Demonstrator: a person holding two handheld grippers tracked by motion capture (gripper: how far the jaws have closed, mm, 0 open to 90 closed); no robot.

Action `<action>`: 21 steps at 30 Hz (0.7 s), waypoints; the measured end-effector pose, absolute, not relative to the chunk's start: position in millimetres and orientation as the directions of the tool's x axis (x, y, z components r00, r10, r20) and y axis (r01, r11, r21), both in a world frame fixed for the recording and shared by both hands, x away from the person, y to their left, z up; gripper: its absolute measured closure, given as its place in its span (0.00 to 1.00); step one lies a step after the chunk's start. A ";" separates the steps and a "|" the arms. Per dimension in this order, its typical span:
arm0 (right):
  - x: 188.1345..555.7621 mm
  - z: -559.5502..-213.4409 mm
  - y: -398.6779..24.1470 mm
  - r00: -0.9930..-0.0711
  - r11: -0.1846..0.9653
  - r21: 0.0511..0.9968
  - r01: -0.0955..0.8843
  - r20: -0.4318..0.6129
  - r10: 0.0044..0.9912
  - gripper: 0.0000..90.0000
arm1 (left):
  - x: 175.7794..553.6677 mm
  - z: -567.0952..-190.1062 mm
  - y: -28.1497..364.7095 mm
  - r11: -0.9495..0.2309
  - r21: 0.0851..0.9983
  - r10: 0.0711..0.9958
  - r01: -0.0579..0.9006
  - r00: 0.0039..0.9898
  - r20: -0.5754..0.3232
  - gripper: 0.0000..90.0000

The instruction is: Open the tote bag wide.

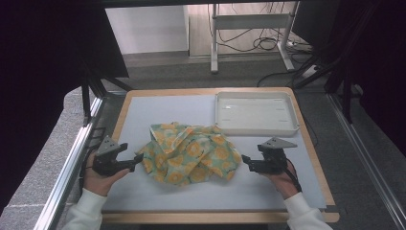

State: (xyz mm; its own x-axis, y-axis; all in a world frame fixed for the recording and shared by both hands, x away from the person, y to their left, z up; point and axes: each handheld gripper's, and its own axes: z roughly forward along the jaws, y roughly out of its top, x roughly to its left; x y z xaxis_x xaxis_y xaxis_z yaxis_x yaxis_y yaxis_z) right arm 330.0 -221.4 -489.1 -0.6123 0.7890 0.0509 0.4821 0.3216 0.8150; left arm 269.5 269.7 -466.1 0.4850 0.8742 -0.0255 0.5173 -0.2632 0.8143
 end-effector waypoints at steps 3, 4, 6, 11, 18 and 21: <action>329.8 -488.6 -220.7 -0.615 0.320 0.816 0.482 0.055 0.786 0.25 | 270.9 -465.5 265.6 -0.272 0.810 0.870 0.520 0.493 -0.025 0.28; 329.6 -488.4 -220.3 -0.616 0.319 0.816 0.483 0.057 0.786 0.25 | 271.6 -465.6 264.3 -0.276 0.807 0.868 0.522 0.496 -0.023 0.28; 328.5 -486.9 -220.0 -0.621 0.322 0.818 0.476 0.053 0.782 0.25 | 272.7 -465.7 262.6 -0.273 0.807 0.865 0.524 0.501 -0.032 0.29; 324.6 -484.4 -220.1 -0.622 0.315 0.824 0.470 0.057 0.781 0.25 | 272.8 -460.6 260.1 -0.275 0.814 0.858 0.512 0.512 -0.033 0.30; 320.0 -484.7 -224.3 -0.611 0.311 0.823 0.476 0.055 0.790 0.25 | 279.1 -457.5 248.4 -0.304 0.813 0.837 0.496 0.546 -0.021 0.30; 318.3 -485.1 -226.7 -0.604 0.307 0.822 0.479 0.055 0.795 0.25 | 283.4 -457.3 242.4 -0.309 0.810 0.827 0.498 0.562 -0.030 0.30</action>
State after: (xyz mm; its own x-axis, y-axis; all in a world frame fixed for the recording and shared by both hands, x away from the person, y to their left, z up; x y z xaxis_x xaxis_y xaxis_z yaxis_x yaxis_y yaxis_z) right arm 318.3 -226.7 -485.1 -0.6043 0.7949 0.0547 0.4787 0.3073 0.8224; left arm 283.4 242.4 -457.3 0.5616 0.8269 -0.0299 0.4985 -0.3092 0.8099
